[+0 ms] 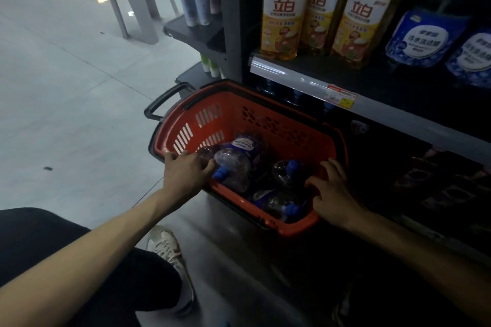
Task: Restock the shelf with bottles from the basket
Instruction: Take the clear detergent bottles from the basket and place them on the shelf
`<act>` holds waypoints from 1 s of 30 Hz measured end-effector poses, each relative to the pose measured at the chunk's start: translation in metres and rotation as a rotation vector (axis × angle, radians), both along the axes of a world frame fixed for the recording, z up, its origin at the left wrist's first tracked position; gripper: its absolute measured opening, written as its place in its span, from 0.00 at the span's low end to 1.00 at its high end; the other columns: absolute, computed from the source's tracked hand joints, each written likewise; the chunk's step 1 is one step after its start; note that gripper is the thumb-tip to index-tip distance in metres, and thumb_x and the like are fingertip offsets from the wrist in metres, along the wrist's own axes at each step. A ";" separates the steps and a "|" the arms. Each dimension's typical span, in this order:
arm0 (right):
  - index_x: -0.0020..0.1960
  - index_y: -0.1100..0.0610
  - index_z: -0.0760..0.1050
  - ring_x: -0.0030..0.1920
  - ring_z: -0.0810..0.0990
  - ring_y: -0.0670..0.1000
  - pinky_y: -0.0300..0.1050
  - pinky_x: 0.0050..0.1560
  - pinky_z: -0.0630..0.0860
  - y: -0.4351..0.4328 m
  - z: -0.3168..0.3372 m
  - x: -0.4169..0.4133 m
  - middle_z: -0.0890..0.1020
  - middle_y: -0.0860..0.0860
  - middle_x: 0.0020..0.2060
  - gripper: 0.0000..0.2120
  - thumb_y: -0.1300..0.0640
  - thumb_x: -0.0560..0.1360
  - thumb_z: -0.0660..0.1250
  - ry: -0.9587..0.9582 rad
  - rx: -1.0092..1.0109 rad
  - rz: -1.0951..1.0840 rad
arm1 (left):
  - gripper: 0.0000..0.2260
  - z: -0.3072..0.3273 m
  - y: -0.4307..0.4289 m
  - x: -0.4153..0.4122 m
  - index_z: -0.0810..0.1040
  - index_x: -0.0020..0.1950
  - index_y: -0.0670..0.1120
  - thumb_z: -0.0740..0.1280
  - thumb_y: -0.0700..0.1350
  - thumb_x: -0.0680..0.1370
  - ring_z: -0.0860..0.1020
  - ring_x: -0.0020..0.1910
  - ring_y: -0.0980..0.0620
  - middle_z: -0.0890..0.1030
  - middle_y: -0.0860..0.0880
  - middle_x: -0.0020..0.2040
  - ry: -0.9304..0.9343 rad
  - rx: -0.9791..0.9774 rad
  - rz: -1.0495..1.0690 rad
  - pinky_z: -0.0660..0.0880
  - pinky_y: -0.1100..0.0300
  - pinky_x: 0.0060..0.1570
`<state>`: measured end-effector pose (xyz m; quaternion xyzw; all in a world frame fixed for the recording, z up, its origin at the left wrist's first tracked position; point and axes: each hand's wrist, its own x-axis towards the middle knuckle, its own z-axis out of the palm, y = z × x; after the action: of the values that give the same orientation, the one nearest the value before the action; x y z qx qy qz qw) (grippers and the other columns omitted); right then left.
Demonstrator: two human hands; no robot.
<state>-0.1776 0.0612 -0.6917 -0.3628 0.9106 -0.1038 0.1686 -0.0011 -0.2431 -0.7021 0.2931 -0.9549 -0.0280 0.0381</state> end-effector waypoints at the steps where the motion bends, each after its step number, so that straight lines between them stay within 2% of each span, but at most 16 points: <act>1: 0.66 0.48 0.75 0.81 0.40 0.55 0.56 0.80 0.45 0.000 0.000 0.001 0.49 0.56 0.80 0.21 0.57 0.73 0.64 0.029 0.038 0.005 | 0.25 0.001 -0.001 -0.001 0.80 0.35 0.51 0.54 0.61 0.84 0.76 0.40 0.55 0.77 0.56 0.33 -0.014 0.010 -0.004 0.65 0.49 0.56; 3: 0.68 0.46 0.72 0.81 0.41 0.57 0.63 0.79 0.38 0.000 0.000 0.004 0.51 0.57 0.80 0.23 0.52 0.73 0.62 0.134 0.122 0.029 | 0.25 0.004 -0.003 -0.007 0.79 0.35 0.50 0.56 0.62 0.84 0.77 0.39 0.55 0.78 0.56 0.33 -0.072 0.033 -0.012 0.66 0.49 0.56; 5: 0.69 0.46 0.72 0.81 0.43 0.59 0.65 0.78 0.34 0.000 0.004 0.006 0.53 0.59 0.80 0.25 0.48 0.72 0.60 0.202 0.150 0.054 | 0.21 0.011 -0.005 -0.015 0.80 0.38 0.51 0.60 0.62 0.82 0.79 0.40 0.55 0.80 0.55 0.36 -0.118 0.056 -0.050 0.70 0.50 0.55; 7: 0.68 0.46 0.73 0.81 0.44 0.61 0.64 0.78 0.35 0.001 0.009 0.004 0.54 0.60 0.80 0.26 0.46 0.71 0.57 0.233 0.132 0.120 | 0.14 0.019 -0.005 -0.024 0.82 0.54 0.55 0.64 0.62 0.80 0.81 0.45 0.52 0.82 0.54 0.47 -0.159 0.035 -0.113 0.75 0.53 0.51; 9: 0.67 0.46 0.74 0.81 0.44 0.60 0.62 0.79 0.37 0.002 0.012 0.002 0.53 0.59 0.80 0.26 0.45 0.70 0.55 0.235 0.107 0.191 | 0.23 0.022 -0.004 -0.037 0.75 0.71 0.57 0.66 0.64 0.79 0.80 0.49 0.50 0.81 0.51 0.55 -0.227 -0.007 -0.141 0.75 0.56 0.44; 10: 0.67 0.46 0.74 0.81 0.44 0.59 0.62 0.79 0.38 0.002 0.012 0.000 0.53 0.58 0.80 0.26 0.44 0.71 0.55 0.224 0.099 0.214 | 0.27 0.021 -0.004 -0.044 0.71 0.75 0.58 0.66 0.66 0.78 0.80 0.50 0.49 0.80 0.50 0.57 -0.250 -0.032 -0.144 0.74 0.56 0.42; 12: 0.68 0.45 0.74 0.81 0.44 0.59 0.62 0.79 0.37 0.002 0.009 -0.002 0.53 0.58 0.81 0.26 0.43 0.72 0.55 0.192 0.108 0.236 | 0.30 0.016 -0.001 -0.061 0.70 0.76 0.57 0.64 0.69 0.77 0.81 0.54 0.45 0.80 0.48 0.60 -0.286 -0.056 -0.148 0.74 0.54 0.45; 15: 0.66 0.45 0.75 0.81 0.46 0.59 0.63 0.77 0.33 0.002 0.006 -0.003 0.56 0.57 0.80 0.24 0.42 0.74 0.52 0.191 0.173 0.267 | 0.30 0.003 0.005 -0.087 0.73 0.72 0.54 0.62 0.71 0.77 0.80 0.60 0.42 0.80 0.46 0.63 -0.339 -0.008 -0.096 0.75 0.49 0.52; 19: 0.63 0.46 0.78 0.80 0.52 0.56 0.65 0.76 0.33 0.003 0.002 -0.003 0.64 0.56 0.77 0.24 0.42 0.76 0.50 0.204 0.208 0.273 | 0.34 -0.014 0.017 -0.112 0.78 0.65 0.49 0.63 0.75 0.72 0.81 0.58 0.40 0.81 0.44 0.61 -0.379 0.053 -0.003 0.76 0.50 0.55; 21: 0.54 0.46 0.82 0.76 0.65 0.56 0.65 0.76 0.35 0.003 -0.003 -0.003 0.74 0.56 0.69 0.24 0.43 0.73 0.50 0.245 0.152 0.272 | 0.38 -0.023 0.020 -0.122 0.77 0.65 0.46 0.63 0.76 0.70 0.82 0.57 0.40 0.82 0.43 0.60 -0.376 0.074 0.042 0.76 0.50 0.55; 23: 0.43 0.46 0.84 0.66 0.77 0.56 0.66 0.76 0.42 0.003 -0.013 -0.005 0.82 0.53 0.57 0.19 0.43 0.69 0.54 0.279 0.122 0.264 | 0.42 -0.034 0.019 -0.131 0.74 0.69 0.43 0.65 0.75 0.69 0.81 0.58 0.39 0.81 0.42 0.61 -0.371 0.114 0.096 0.78 0.48 0.59; 26: 0.40 0.46 0.83 0.61 0.80 0.54 0.70 0.75 0.51 0.003 -0.022 -0.006 0.83 0.51 0.52 0.17 0.42 0.68 0.57 0.278 0.112 0.239 | 0.46 -0.054 0.016 -0.141 0.68 0.73 0.42 0.67 0.74 0.68 0.77 0.62 0.35 0.78 0.38 0.65 -0.388 0.144 0.174 0.77 0.42 0.60; 30: 0.39 0.46 0.83 0.60 0.80 0.53 0.72 0.74 0.53 0.003 -0.024 -0.007 0.83 0.49 0.50 0.18 0.42 0.68 0.56 0.304 0.069 0.256 | 0.46 -0.067 0.023 -0.156 0.64 0.74 0.41 0.67 0.75 0.71 0.75 0.62 0.34 0.76 0.35 0.66 -0.430 0.120 0.280 0.75 0.42 0.57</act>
<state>-0.1844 0.0644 -0.7152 -0.4811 0.8751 0.0057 0.0531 -0.1574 -0.2204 -0.7695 0.4233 -0.8878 -0.0159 -0.1799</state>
